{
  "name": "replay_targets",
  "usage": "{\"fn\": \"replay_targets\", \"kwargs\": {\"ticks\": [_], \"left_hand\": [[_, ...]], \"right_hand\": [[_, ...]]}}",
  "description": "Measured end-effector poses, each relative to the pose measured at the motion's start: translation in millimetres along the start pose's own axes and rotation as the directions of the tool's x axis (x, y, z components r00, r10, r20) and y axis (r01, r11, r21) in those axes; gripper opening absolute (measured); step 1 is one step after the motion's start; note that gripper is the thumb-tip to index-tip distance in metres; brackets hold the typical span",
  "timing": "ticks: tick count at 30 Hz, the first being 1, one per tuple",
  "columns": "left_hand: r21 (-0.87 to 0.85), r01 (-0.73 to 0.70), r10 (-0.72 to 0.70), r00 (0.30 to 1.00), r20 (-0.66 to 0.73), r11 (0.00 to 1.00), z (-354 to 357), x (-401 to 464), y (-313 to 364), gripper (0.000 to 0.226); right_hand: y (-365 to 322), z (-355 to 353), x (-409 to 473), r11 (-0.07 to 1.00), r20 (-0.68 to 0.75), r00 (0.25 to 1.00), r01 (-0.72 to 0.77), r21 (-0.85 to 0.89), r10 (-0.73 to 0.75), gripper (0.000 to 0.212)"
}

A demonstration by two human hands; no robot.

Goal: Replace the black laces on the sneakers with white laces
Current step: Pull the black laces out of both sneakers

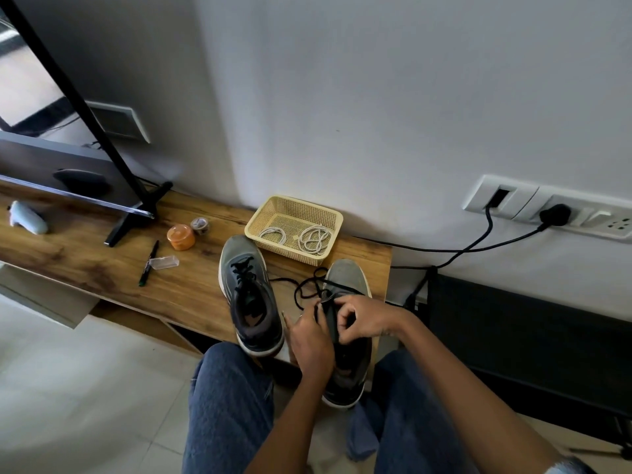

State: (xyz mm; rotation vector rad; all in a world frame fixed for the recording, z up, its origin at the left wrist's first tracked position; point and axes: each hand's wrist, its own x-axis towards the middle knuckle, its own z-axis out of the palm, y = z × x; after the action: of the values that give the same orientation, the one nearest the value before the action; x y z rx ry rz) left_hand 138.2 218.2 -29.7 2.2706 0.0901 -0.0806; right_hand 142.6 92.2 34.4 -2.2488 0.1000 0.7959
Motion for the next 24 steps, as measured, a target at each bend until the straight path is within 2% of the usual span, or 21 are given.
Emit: {"fn": "replay_targets", "kwargs": {"ticks": [3,5,8,11,13,16,19,24], "left_hand": [[-0.032,0.011,-0.010,1.000,0.012,0.999,2.1,1.7,-1.7,0.030],[-0.034,0.004,-0.003,0.999,0.032,0.999,1.0,1.6,-3.7,0.029],[-0.024,0.009,-0.006,0.996,0.093,1.000,-2.2,0.6,-1.4,0.031],[-0.018,-0.009,0.011,0.995,0.102,1.000,-1.6,0.2,-3.6,0.031],[-0.006,-0.024,0.024,0.996,0.089,1.000,0.9,1.5,-7.0,0.029],[-0.020,-0.029,0.030,0.997,0.065,0.999,1.4,1.3,-6.7,0.026],[-0.055,-0.041,0.043,0.998,0.041,0.998,-6.5,-2.5,1.5,0.027],[-0.082,-0.037,0.041,0.998,0.046,0.996,-10.0,-3.6,4.1,0.029]], "right_hand": [[-2.2,-6.0,-6.7,1.000,0.085,0.996,0.013,0.027,-0.015,0.010],[-3.1,-7.9,-7.7,0.995,0.062,0.998,0.018,0.098,-0.024,0.010],[-3.0,-4.0,2.5,0.993,-0.174,0.985,0.029,0.119,-0.008,0.014],[-2.6,7.9,22.8,0.997,-0.458,0.886,-0.071,0.004,0.065,0.009],[-2.1,16.3,34.2,0.989,-0.559,0.822,-0.145,-0.031,0.103,0.008],[-3.3,25.3,44.3,0.961,-0.627,0.770,-0.247,-0.128,0.114,0.014],[-7.0,31.3,48.1,0.914,-0.682,0.726,-0.332,-0.233,0.090,0.012],[-11.1,32.7,48.4,0.879,-0.665,0.745,-0.350,-0.323,0.052,0.018]]}}
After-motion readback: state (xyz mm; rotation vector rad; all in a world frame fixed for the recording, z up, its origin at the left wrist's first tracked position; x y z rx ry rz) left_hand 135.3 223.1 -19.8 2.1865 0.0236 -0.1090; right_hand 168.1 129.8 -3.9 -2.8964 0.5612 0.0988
